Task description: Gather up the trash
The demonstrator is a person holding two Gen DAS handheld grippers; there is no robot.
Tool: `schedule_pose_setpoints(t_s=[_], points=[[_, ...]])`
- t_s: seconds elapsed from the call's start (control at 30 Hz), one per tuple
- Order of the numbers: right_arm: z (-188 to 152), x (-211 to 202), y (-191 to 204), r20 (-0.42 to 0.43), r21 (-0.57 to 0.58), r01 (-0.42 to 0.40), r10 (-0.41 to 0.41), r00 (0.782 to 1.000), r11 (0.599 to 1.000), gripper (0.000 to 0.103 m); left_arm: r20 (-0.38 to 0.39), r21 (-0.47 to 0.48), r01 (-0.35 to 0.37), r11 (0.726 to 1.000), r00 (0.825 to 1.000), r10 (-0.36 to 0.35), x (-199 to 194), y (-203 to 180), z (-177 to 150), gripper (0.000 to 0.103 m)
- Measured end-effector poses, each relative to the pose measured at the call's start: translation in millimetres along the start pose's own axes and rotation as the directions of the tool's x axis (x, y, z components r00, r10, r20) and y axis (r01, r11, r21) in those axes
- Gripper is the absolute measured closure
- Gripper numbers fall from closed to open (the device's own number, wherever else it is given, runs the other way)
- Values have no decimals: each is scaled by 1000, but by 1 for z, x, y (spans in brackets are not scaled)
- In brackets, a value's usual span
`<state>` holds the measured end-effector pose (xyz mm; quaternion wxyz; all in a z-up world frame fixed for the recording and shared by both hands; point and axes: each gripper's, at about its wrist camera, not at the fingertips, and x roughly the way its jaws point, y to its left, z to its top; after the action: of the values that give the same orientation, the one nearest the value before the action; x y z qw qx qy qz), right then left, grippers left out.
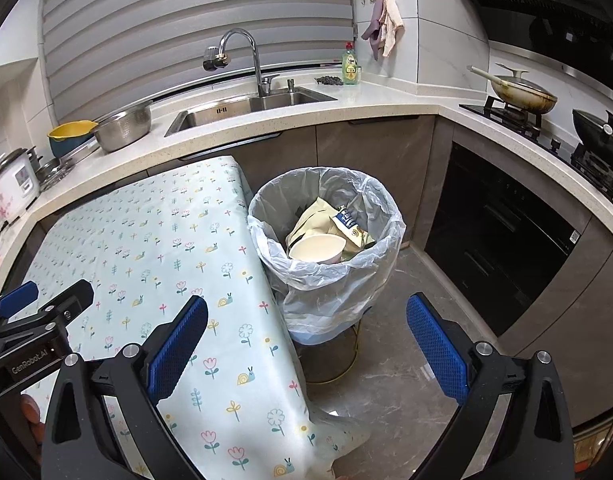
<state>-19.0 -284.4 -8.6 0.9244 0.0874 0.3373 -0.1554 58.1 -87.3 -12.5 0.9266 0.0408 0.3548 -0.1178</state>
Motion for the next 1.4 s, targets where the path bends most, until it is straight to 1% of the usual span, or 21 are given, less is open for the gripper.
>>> schedule_pose_setpoints(t_s=[0.43, 1.07, 1.17, 1.4], points=[[-5, -2, -3, 2, -1, -6, 6, 1000, 1000, 7, 1, 17, -2, 1000, 1000, 1, -4, -13, -4, 7], [-6, 4, -7, 11, -1, -13, 13, 1000, 1000, 7, -1, 19, 1, 1000, 1000, -1, -1, -22, -4, 7], [-7, 5, -7, 12, 0, -12, 12, 1000, 1000, 7, 3, 24, -7, 1000, 1000, 7, -1, -25, -4, 7], [-8, 7, -7, 10, 0, -10, 10, 1000, 1000, 7, -10, 24, -5, 1000, 1000, 6, 3, -27, -4, 7]])
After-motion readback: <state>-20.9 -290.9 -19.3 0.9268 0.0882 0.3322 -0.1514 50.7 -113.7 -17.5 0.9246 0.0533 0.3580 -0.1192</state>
